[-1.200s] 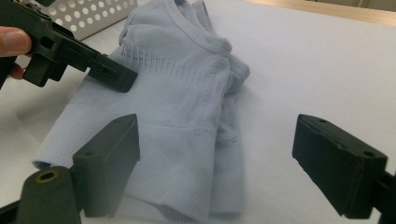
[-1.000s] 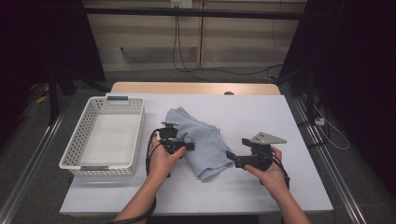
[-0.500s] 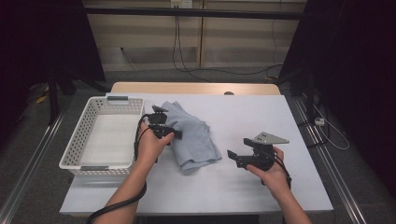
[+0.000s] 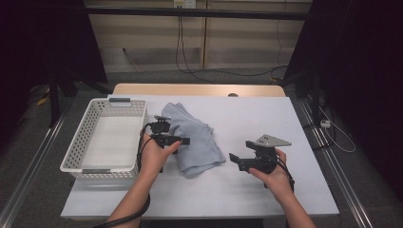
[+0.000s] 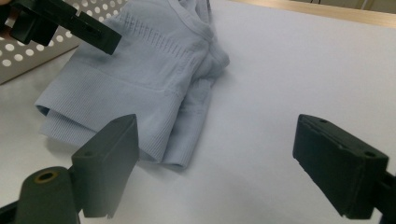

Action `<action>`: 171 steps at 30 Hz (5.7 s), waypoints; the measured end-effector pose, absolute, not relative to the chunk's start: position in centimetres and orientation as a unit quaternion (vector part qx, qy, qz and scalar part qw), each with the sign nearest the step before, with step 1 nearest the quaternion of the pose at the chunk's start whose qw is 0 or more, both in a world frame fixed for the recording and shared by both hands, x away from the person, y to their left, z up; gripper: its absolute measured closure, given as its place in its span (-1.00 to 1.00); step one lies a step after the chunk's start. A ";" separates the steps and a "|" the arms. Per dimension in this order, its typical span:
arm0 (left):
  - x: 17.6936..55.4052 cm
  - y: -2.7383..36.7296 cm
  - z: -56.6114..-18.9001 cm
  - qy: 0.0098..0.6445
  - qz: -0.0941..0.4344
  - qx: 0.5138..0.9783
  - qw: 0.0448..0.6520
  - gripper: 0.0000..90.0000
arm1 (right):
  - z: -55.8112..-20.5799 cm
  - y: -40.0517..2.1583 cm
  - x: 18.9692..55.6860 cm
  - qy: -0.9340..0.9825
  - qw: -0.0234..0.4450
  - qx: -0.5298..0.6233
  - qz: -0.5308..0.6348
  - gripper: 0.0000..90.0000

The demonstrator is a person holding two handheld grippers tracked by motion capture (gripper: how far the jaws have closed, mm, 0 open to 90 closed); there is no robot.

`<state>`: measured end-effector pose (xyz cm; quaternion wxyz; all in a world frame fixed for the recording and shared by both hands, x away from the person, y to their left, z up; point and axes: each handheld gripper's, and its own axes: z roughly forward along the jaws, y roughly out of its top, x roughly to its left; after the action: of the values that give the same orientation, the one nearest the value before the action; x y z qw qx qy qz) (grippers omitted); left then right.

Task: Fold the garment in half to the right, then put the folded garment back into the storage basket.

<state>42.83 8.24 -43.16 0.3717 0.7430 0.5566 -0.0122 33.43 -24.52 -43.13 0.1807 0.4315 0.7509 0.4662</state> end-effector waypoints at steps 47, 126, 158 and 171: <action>44.0 7.1 -40.6 0.563 -0.087 0.764 0.303 0.64 | -43.6 -26.1 32.1 0.751 0.183 0.433 0.464 -0.81; 47.4 8.9 -31.4 0.494 -0.064 0.844 0.197 0.66 | -43.3 -26.7 30.9 0.745 0.188 0.435 0.471 -0.92; 48.4 9.9 -28.8 0.491 -0.052 0.849 0.190 0.66 | -43.2 -27.0 30.8 0.743 0.188 0.434 0.474 -0.92; 48.9 10.4 -28.0 0.494 -0.048 0.849 0.181 0.66 | -43.2 -27.1 30.9 0.743 0.187 0.432 0.475 -0.92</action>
<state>48.93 10.42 -28.01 0.1812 0.8489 0.4942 -0.0483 30.89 -27.09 -43.18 0.1874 0.4325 0.7431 0.4751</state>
